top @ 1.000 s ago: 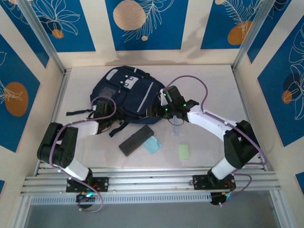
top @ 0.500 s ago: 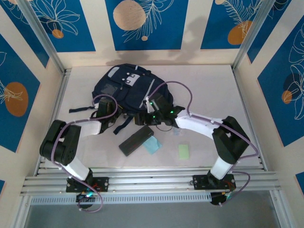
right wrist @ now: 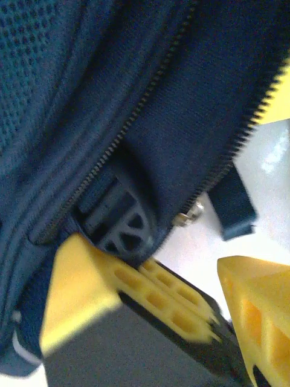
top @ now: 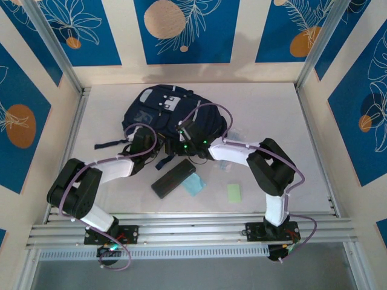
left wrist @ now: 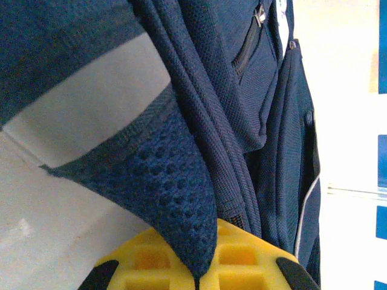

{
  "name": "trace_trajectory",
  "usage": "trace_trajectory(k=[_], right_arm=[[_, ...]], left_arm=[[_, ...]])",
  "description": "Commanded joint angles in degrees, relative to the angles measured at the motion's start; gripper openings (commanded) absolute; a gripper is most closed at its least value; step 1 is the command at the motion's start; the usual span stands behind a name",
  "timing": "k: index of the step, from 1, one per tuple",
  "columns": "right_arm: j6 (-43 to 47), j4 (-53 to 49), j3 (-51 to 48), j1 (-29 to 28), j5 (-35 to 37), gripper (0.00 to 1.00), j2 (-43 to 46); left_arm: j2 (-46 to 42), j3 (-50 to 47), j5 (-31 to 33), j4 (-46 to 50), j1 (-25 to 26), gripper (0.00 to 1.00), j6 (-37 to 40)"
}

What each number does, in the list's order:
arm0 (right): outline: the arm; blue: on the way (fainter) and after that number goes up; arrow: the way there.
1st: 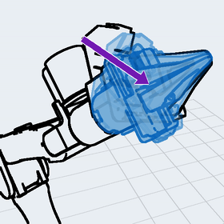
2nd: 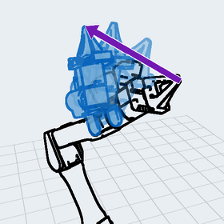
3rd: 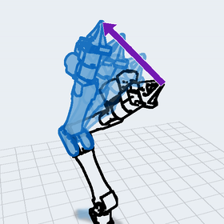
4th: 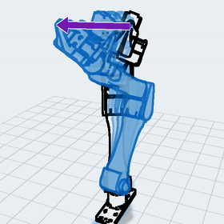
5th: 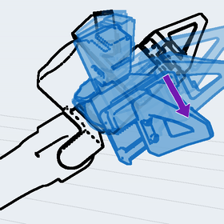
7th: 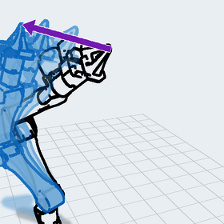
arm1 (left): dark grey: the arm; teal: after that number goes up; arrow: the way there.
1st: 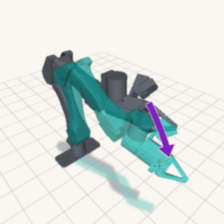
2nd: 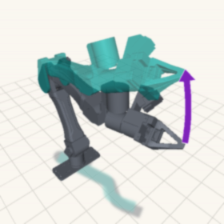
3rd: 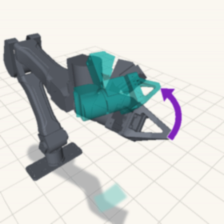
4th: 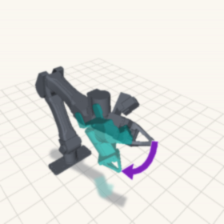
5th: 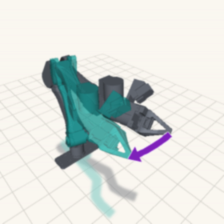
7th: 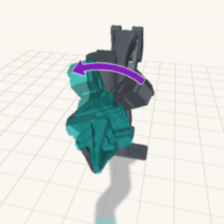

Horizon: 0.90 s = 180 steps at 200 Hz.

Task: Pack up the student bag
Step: Zip the student bag at the center of the table.

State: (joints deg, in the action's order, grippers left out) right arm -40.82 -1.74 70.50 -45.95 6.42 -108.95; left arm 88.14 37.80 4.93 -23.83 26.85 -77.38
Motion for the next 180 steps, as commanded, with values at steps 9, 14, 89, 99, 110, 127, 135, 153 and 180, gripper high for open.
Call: trace_trajectory(k=[9,14,89,99,110,127,135,153,180], right_arm=[[-1.6,1.6,4.3,-1.1,11.8,0.59,-4.3],[-1.9,1.6,4.6,-1.2,13.1,0.58,-4.8],[-5.0,7.8,6.3,-1.6,19.5,0.23,-6.7],[-4.6,7.9,6.0,-1.6,18.9,0.15,-6.4],[-4.1,7.8,5.1,-1.6,18.5,0.05,-5.8],[-3.3,7.0,3.2,-1.3,17.2,0.0,-4.4],[-3.2,6.4,1.9,-1.0,16.6,0.0,-3.5],[-3.1,4.6,-1.1,0.1,13.1,0.0,-1.0],[-3.0,1.6,-5.7,2.1,6.4,0.0,2.6]], left_arm=[[-1.9,0.5,-3.0,-7.4,3.0,0.0,-3.2],[-2.0,0.5,-3.1,-7.6,3.1,0.0,-3.5],[-3.1,-1.4,-3.1,-10.0,3.3,0.0,-7.6],[-3.0,-1.5,-2.5,-9.9,3.3,0.0,-7.6],[-2.8,-1.6,-1.7,-9.6,3.2,0.0,-7.5],[-2.4,-1.8,0.0,-9.3,2.6,0.0,-6.7],[-2.0,-1.7,0.6,-9.3,2.0,0.0,-6.2],[-0.9,-1.3,1.4,-9.3,0.4,0.0,-4.9],[1.0,0.2,1.1,-9.7,-1.4,0.0,-3.4]])
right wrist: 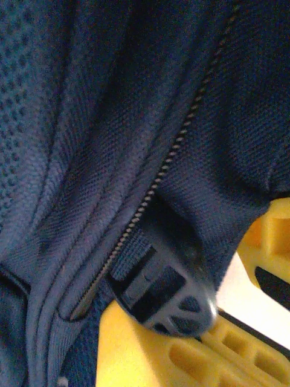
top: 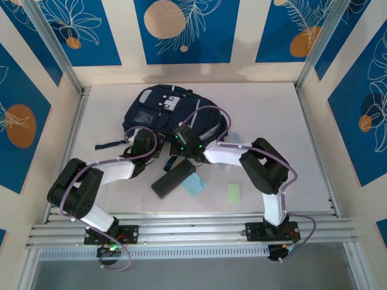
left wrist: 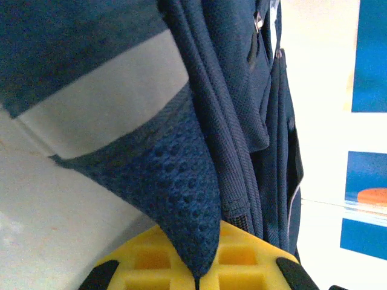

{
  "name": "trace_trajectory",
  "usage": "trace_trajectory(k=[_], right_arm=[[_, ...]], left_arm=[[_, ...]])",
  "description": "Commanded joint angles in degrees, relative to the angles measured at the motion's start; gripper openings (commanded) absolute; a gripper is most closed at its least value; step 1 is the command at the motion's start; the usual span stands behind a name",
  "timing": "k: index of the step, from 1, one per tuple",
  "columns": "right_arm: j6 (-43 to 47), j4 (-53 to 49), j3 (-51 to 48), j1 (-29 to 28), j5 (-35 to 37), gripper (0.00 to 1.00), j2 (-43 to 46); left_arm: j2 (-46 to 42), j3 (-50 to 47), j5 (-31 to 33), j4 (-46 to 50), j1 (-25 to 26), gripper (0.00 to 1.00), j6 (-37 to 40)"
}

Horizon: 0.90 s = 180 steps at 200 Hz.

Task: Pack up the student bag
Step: Zip the student bag at the center of the table.

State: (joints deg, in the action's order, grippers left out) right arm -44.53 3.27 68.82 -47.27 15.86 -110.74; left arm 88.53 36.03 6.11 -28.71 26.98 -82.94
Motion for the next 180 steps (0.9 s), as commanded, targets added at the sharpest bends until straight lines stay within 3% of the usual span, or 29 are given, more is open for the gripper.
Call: trace_trajectory(k=[1,39,76,134,155,180], right_arm=[[0.8,-3.5,-4.2,3.5,-3.3,0.0,4.6],[6.5,-11.9,-6.8,4.9,-6.0,0.0,9.4],[13.7,-28.0,-2.8,8.3,-5.9,0.0,10.2],[15.6,-41.7,4.9,14.9,-28.1,0.0,9.0],[17.2,-47.7,8.0,15.5,-28.1,0.0,8.1],[15.5,-44.5,6.7,15.6,-27.6,0.0,9.8]], left_arm=[[0.6,2.0,-0.1,-4.9,-1.6,0.0,2.2],[2.3,4.6,-0.9,-3.8,-2.6,0.0,4.5],[3.2,5.4,-2.3,-3.5,-3.7,0.0,5.4],[5.5,7.3,-2.8,-2.4,-3.7,0.0,9.0],[7.0,8.1,-1.7,-1.8,-3.9,0.0,11.1],[8.1,8.0,-4.4,-4.7,-4.3,0.0,9.4]])
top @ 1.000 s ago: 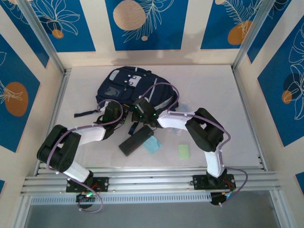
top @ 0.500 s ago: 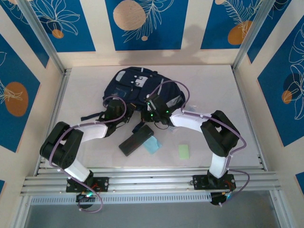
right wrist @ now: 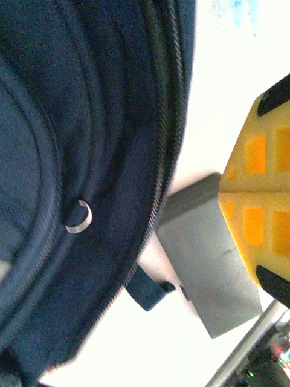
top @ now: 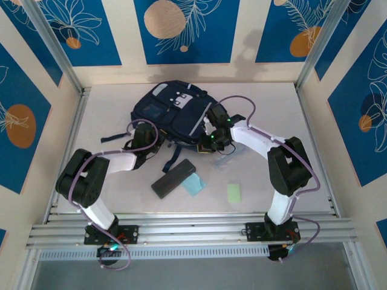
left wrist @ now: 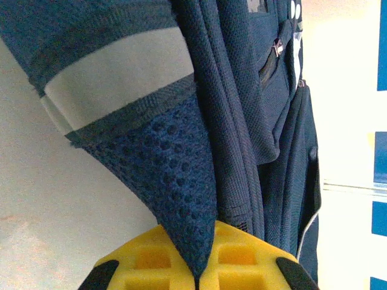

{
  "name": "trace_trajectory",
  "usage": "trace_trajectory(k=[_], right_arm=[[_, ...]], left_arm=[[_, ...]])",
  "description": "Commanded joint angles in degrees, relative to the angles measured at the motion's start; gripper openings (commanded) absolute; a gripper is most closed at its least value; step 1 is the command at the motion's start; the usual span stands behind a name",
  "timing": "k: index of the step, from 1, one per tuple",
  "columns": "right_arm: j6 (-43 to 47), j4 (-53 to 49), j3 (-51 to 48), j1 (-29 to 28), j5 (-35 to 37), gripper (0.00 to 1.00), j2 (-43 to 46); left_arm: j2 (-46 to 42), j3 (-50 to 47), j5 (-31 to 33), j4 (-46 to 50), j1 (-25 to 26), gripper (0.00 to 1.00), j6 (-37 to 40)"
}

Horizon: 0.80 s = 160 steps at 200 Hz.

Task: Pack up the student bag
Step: Zip the student bag at the center of the table.

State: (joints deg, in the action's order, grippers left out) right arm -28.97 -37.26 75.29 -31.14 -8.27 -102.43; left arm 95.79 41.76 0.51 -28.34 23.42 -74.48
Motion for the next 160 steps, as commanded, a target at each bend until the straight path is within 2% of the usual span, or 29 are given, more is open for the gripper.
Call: trace_trajectory(k=[1,20,41,59,71,131,160], right_arm=[[-0.2,-3.8,0.1,-0.5,-3.5,0.0,1.5],[-3.8,2.7,-1.5,-2.5,-3.4,0.0,3.2],[-8.5,13.4,-4.6,-6.0,-1.4,0.2,5.0],[-12.1,21.8,-6.5,-8.2,1.4,0.3,5.2],[-13.7,26.3,-7.0,-9.2,3.2,0.32,4.7],[-15.4,35.5,-8.6,-12.0,22.0,0.47,-1.1],[-14.8,35.0,-6.9,-12.2,29.7,0.48,-4.6]], left_arm=[[0.8,2.4,1.0,-5.1,-0.7,0.0,0.9],[0.2,3.0,-0.5,-4.6,-0.1,0.0,-0.2],[-0.8,2.9,-2.0,-6.6,0.6,0.0,-2.9],[-2.2,3.4,-2.0,-6.7,1.7,0.0,-4.0],[-2.9,3.7,-1.8,-6.7,2.5,0.0,-4.7],[-4.5,2.0,-0.9,-9.6,6.5,0.0,-10.7],[-6.1,0.9,-0.5,-9.3,7.5,0.0,-11.2]])
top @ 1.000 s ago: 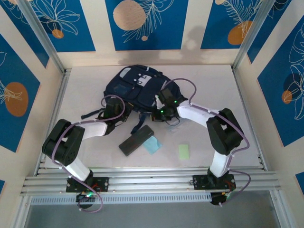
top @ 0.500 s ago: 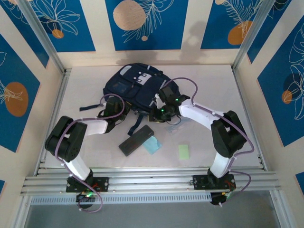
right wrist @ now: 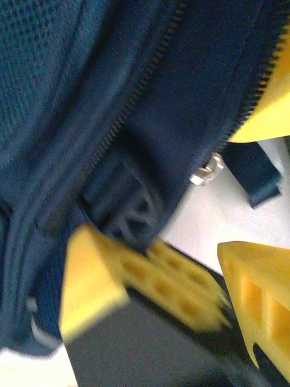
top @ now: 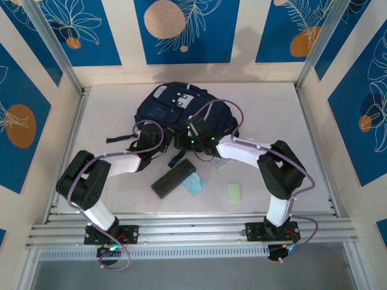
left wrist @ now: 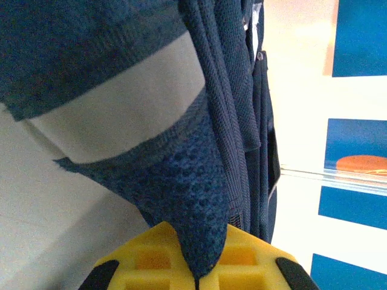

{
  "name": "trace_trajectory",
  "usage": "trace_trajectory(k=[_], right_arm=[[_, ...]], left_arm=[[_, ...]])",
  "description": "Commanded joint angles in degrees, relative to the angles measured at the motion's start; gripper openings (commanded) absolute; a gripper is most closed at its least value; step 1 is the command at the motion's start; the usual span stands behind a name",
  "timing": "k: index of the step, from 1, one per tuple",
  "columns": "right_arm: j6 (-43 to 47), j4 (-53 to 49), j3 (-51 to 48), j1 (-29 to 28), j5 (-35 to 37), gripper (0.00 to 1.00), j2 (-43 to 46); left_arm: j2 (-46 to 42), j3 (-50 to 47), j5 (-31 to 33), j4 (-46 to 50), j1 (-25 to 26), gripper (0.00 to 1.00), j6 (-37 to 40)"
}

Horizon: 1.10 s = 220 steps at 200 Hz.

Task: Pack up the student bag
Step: Zip the student bag at the center of the table.

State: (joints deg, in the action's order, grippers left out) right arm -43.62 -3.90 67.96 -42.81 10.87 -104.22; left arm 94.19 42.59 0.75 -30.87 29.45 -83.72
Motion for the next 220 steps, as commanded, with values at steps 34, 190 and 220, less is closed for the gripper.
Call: trace_trajectory(k=[34,190,220], right_arm=[[1.7,3.4,2.3,-0.7,17.4,0.48,-5.6],[-0.6,-9.9,2.9,3.3,1.3,0.0,-0.9],[-1.1,-18.7,0.6,6.7,-11.3,0.0,0.8]], left_arm=[[-7.4,-1.1,-0.2,-5.5,2.4,0.0,-2.0],[-7.8,-2.2,12.3,-3.4,0.9,0.0,8.3],[-4.8,-2.4,14.4,-6.9,-1.2,0.0,12.1]])
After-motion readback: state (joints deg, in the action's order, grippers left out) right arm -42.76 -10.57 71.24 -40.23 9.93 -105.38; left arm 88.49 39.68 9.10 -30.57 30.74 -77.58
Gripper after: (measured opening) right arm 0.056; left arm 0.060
